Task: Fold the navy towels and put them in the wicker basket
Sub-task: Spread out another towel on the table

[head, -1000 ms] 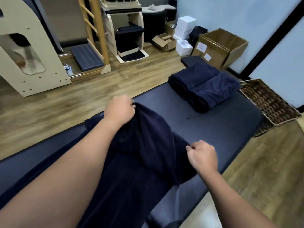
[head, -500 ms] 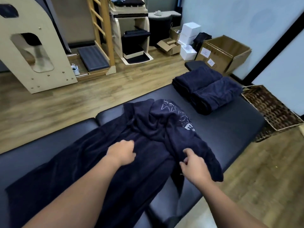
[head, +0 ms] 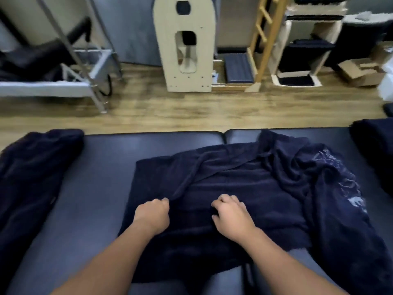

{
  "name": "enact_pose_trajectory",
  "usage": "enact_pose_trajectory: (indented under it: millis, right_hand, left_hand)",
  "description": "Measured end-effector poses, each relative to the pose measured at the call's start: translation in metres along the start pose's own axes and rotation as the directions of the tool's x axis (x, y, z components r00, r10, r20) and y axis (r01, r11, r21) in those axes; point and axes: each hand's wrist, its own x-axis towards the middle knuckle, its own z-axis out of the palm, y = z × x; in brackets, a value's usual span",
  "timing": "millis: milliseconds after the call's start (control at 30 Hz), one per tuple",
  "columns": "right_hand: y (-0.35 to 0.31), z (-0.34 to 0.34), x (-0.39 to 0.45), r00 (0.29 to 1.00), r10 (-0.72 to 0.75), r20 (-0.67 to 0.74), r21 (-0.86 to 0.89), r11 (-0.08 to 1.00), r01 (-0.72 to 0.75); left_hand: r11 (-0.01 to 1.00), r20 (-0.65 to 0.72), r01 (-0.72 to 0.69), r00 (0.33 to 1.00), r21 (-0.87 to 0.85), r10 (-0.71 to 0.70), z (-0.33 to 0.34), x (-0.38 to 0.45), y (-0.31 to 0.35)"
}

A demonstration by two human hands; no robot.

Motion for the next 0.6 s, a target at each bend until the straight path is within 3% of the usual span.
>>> enact_pose_trajectory:
  millis: [200,333,400,500,533,600]
  right_hand:
    - [-0.077,0.002,0.061,0.985,-0.166,0.057,0.03,0.986,0.164]
    - [-0.11,0.004,0.09,0.989,-0.082,0.126,-0.079,0.993,0.092]
    - [-0.119,0.008,0.103,0.988,-0.045,0.147,-0.128,0.99,0.064]
    - [-0.13,0.007,0.125,0.995,0.029,0.093,-0.07,0.997,-0.023]
    - [-0.139,0.005,0.132,0.996,0.039,0.075,-0.056,0.998,-0.035]
    - [-0.164,-0.001,0.147,1.0,0.023,0.016,-0.025,0.999,-0.022]
  left_hand:
    - [0.921,-0.001,0.312,0.947,-0.233,-0.321,0.05,-0.055,-0.052]
    - [0.787,0.064,0.515,0.847,-0.34,-0.527,0.066,-0.063,-0.069]
    - [0.791,0.122,0.497,0.864,-0.356,-0.488,0.064,-0.063,-0.078]
    - [0.829,0.126,0.337,0.941,-0.447,-0.314,0.057,-0.059,-0.088]
    - [0.788,0.132,0.3,0.953,-0.538,-0.272,0.056,-0.057,-0.096]
    - [0.576,0.139,0.226,0.972,-0.785,-0.191,0.053,-0.057,-0.118]
